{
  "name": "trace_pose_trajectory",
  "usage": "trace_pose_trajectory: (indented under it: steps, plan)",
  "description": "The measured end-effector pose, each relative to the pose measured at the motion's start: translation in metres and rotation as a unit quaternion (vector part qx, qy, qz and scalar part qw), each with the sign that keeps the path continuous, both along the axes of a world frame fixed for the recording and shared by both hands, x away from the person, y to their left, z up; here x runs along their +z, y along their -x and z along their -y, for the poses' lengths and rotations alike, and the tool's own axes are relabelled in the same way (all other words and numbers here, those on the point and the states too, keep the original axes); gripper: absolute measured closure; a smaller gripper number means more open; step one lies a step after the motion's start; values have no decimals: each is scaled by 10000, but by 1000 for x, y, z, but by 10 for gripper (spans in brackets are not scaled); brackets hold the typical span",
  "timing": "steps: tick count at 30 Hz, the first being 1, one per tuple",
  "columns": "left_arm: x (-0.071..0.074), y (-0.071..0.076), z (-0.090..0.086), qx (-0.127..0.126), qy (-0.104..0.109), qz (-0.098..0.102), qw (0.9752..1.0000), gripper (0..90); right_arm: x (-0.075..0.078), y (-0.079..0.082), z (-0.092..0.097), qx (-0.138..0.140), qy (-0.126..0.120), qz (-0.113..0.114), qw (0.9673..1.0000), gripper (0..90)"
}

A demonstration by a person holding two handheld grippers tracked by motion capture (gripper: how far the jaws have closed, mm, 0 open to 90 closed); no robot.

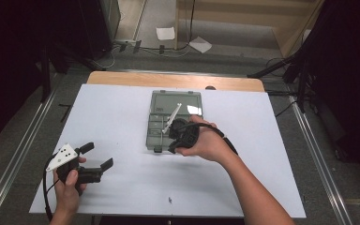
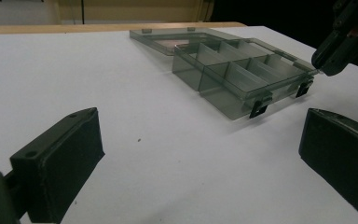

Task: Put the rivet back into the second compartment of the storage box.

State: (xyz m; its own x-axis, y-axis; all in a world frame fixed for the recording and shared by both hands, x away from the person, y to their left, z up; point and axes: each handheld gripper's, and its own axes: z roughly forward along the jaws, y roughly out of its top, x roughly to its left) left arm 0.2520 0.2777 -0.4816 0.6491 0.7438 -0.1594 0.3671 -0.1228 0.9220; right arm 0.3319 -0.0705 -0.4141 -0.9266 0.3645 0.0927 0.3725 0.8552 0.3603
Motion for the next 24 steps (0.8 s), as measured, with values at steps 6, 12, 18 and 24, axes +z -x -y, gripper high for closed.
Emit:
trace_pose_trajectory:
  steps: [6, 12, 18, 24]
  plan:
    - [0, 0, 0, 4, 9, 1, 10000, 0, 2, -6, 0, -23, -34, -10, 10000, 835]
    - [0, 0, 0, -1, 5, -3, 10000, 0, 5, -13, 2, -95, -51, -13, 9999, 835]
    - [0, 0, 0, 1, 13, -3, 10000, 0, 7, -20, 3, -151, -45, -3, 9999, 836]
    - [0, 0, 0, -3, 18, -3, 10000, 0, 9, -29, 5, -189, -10, 3, 9998, 835]
